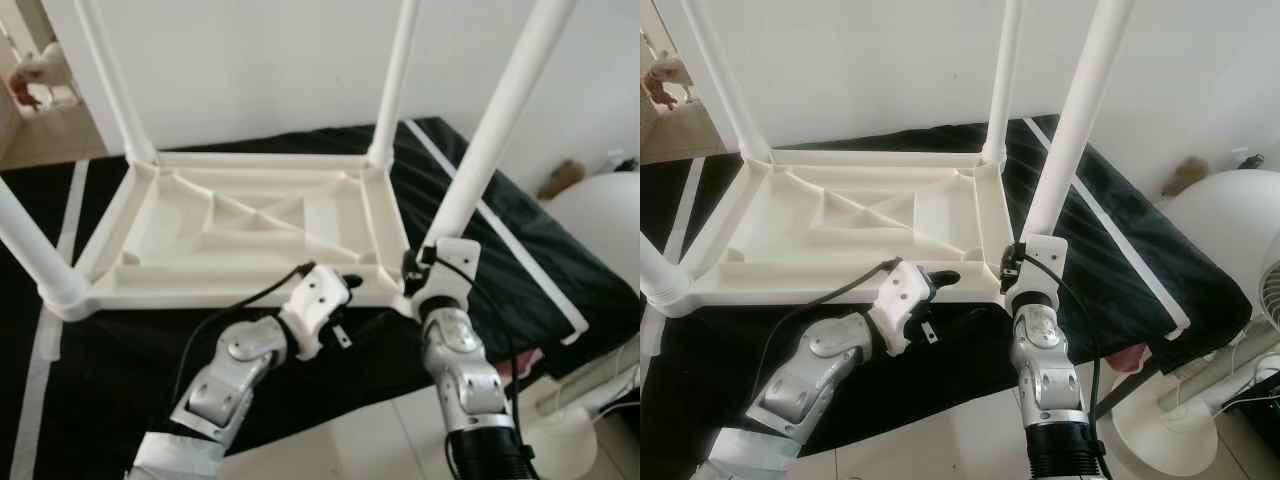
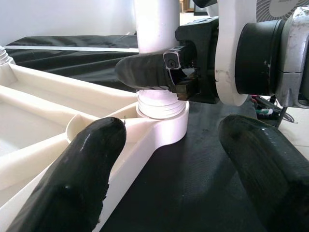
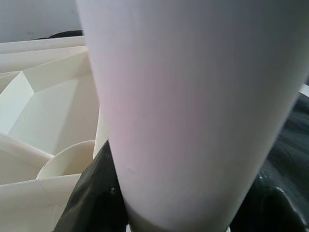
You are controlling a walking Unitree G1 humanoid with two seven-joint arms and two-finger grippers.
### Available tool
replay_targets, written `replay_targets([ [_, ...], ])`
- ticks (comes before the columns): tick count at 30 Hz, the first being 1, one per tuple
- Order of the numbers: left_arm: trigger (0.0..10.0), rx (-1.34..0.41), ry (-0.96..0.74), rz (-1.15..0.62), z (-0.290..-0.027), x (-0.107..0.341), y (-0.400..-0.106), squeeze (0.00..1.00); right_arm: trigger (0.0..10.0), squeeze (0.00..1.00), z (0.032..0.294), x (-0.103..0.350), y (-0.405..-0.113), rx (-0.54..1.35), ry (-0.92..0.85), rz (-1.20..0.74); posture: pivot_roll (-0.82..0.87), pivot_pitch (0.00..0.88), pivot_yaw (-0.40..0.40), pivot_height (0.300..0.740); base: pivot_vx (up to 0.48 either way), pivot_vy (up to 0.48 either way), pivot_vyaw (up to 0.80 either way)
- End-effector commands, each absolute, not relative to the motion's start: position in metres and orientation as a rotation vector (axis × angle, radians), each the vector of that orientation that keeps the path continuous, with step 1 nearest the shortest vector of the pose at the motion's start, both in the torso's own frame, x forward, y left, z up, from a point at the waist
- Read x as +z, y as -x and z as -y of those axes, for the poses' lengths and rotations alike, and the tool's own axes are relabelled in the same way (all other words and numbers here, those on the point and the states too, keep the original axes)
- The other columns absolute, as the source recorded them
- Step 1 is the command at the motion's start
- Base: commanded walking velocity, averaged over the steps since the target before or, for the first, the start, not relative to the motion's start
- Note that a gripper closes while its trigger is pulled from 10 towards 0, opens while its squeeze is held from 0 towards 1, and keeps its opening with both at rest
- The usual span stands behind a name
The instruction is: Building children table
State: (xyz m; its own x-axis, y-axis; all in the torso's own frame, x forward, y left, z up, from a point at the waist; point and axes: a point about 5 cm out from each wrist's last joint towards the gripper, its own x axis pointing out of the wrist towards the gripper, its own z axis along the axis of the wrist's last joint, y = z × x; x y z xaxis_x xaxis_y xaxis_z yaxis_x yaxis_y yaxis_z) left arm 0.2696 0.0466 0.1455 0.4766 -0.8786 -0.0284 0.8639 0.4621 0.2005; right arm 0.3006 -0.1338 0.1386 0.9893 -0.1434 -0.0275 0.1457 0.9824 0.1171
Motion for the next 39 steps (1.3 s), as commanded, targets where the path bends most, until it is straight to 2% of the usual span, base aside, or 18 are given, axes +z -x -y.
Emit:
replay_targets([
  [1, 10.0, -1.051, -0.210, 0.087, -0.046, 0.149, -0.271, 0.00, 10.0, 0.24, 0.133, 0.124, -0.294, -0.174, -0.163, -0.093, -0.06, 0.046, -0.018, 0.740, 0.000, 0.000, 0.00],
  [2, 10.0, -1.051, -0.210, 0.087, -0.046, 0.149, -0.271, 0.00, 10.0, 0.24, 0.133, 0.124, -0.294, -0.174, -0.163, -0.093, -0.06, 0.046, -0.018, 0.740, 0.000, 0.000, 0.00],
  [3, 10.0, -1.051, -0.209, 0.088, -0.046, 0.148, -0.270, 0.00, 10.0, 0.96, 0.133, 0.124, -0.294, -0.174, -0.161, -0.089, -0.06, 0.047, -0.018, 0.740, 0.000, 0.000, 0.00],
  [4, 10.0, -1.050, -0.209, 0.088, -0.046, 0.148, -0.270, 0.00, 10.0, 1.00, 0.134, 0.126, -0.294, -0.173, -0.162, -0.080, -0.06, 0.048, -0.019, 0.740, 0.000, 0.000, 0.00],
  [18, 10.0, -1.040, -0.205, 0.092, -0.046, 0.149, -0.270, 0.00, 10.0, 1.00, 0.141, 0.130, -0.288, -0.010, -0.127, -0.044, -0.06, 0.049, -0.025, 0.740, 0.000, 0.000, 0.00],
  [19, 10.0, -1.040, -0.207, 0.093, -0.046, 0.149, -0.270, 0.00, 10.0, 0.00, 0.144, 0.130, -0.287, 0.050, -0.128, -0.033, -0.06, 0.050, -0.022, 0.740, 0.000, 0.000, 0.00],
  [31, 10.0, -1.047, -0.214, 0.102, -0.045, 0.151, -0.273, 0.00, 10.0, 0.00, 0.168, 0.137, -0.299, 0.285, 0.016, -0.017, -0.06, 0.040, -0.021, 0.740, 0.000, 0.000, 0.00],
  [39, 10.0, -1.050, -0.213, 0.111, -0.042, 0.153, -0.273, 0.00, 10.0, 0.00, 0.166, 0.136, -0.314, 0.467, 0.083, -0.054, -0.05, 0.040, -0.019, 0.740, 0.000, 0.000, 0.00],
])
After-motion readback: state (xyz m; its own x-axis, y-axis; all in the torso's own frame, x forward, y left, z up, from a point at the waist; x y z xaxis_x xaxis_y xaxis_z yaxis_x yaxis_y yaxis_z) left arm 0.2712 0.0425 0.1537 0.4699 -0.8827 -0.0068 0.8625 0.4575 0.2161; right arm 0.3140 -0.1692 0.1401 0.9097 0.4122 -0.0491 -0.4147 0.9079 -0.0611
